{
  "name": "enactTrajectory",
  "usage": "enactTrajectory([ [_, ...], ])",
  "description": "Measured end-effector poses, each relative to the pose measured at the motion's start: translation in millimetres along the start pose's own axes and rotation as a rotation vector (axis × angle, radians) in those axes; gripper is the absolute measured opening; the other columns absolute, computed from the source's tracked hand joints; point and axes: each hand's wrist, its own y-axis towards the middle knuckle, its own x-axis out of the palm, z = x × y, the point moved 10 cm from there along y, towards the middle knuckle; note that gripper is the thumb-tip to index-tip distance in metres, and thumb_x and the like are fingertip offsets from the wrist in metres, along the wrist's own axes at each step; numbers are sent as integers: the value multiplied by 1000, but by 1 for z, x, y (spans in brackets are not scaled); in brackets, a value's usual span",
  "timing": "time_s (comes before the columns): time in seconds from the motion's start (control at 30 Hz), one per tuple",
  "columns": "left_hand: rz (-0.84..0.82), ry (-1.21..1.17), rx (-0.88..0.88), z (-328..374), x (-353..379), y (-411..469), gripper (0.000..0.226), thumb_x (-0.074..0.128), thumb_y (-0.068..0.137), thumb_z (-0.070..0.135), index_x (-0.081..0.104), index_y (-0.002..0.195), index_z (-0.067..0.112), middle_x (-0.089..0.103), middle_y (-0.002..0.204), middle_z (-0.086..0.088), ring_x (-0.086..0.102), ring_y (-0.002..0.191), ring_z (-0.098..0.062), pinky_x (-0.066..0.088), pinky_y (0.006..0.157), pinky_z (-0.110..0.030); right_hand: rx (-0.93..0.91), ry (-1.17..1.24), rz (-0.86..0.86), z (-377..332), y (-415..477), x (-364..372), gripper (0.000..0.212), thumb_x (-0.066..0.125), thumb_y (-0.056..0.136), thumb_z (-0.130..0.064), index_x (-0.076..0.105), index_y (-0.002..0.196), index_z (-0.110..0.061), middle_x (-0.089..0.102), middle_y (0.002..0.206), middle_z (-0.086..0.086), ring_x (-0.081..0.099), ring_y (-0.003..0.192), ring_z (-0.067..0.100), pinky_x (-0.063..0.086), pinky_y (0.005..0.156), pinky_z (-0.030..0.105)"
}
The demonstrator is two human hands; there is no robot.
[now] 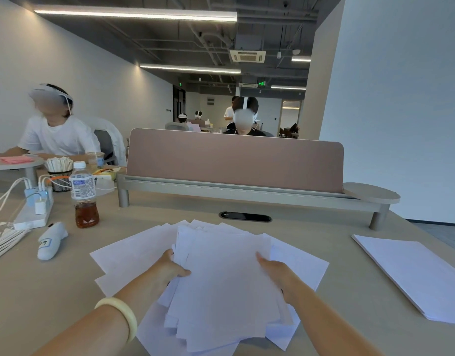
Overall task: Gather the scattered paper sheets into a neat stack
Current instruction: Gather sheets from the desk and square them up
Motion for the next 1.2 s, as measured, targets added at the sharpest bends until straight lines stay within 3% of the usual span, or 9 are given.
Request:
enactTrajectory([
  [0.1, -46, -41, 34, 4, 9, -1, 78, 71, 79, 1, 27, 144, 10, 48, 138, -10, 48, 125, -31, 39, 107, -40, -95, -107, -87, -7, 1, 19, 37, 72, 80, -17, 64, 114, -7, 71, 106, 8, 68, 95, 24, 55, 82, 34],
  [0.3, 50, -55, -4, -1, -4, 1, 54, 62, 84, -2, 41, 134, 2, 59, 124, -18, 60, 108, -37, 47, 99, -50, -124, -72, 8, -9, 5, 0, 40, 61, 83, -5, 55, 123, -10, 65, 112, 11, 61, 102, 30, 49, 84, 36],
  [0.53, 312, -37, -8, 6, -36, -6, 82, 82, 68, 8, 36, 135, -6, 48, 132, -21, 52, 118, -38, 47, 90, -38, -130, -20, 98, -1, 6, -45, 45, 62, 84, -3, 52, 127, -10, 64, 111, 14, 61, 105, 33, 49, 89, 40],
  [0.63, 202, -62, -15, 11, -28, -2, 73, 87, 56, 21, 59, 113, -14, 67, 109, -24, 66, 94, -38, 54, 83, -39, -150, 12, 72, -2, 1, -45, 51, 69, 77, -9, 54, 126, -12, 64, 110, 11, 60, 106, 32, 49, 93, 42],
  [0.73, 73, -73, -40, 14, -7, -11, 46, 78, 76, 23, 64, 106, -10, 70, 91, -19, 67, 76, -32, 52, 63, -30, -162, 54, 13, -4, -4, -37, 62, 68, 60, -18, 58, 121, -12, 68, 109, 11, 64, 103, 32, 50, 95, 45],
  [0.83, -18, -58, -63, 11, 6, -10, 68, 83, 67, 34, 58, 122, 2, 65, 118, -17, 61, 109, -35, 52, 89, -41, -165, 78, -81, -2, -5, -23, 62, 71, 60, -19, 60, 121, -12, 69, 111, 12, 65, 104, 31, 50, 97, 49],
  [0.93, -87, 11, -33, 5, 12, 4, 94, 90, 44, 46, 56, 125, 13, 61, 127, -9, 56, 120, -30, 45, 103, -46, -169, 87, -151, -1, -6, -11, 58, 73, 64, -19, 60, 120, -14, 69, 114, 11, 66, 106, 29, 50, 97, 48],
  [1.07, -130, 63, 66, 25, 28, -19, 50, 73, 78, 5, 56, 125, 3, 65, 120, -14, 61, 110, -31, 48, 98, -41, -195, 106, -197, -3, -7, 3, 54, 73, 69, -16, 60, 121, -13, 68, 116, 11, 65, 107, 28, 51, 95, 44],
  [1.2, -55, 137, 205, 49, 30, -28, 54, 62, 83, -6, 43, 133, 4, 55, 129, -11, 52, 107, -22, 41, 90, -30, -211, 79, -194, -5, -6, 9, 49, 74, 72, -16, 61, 119, -16, 70, 113, 8, 66, 104, 26, 52, 95, 43],
])
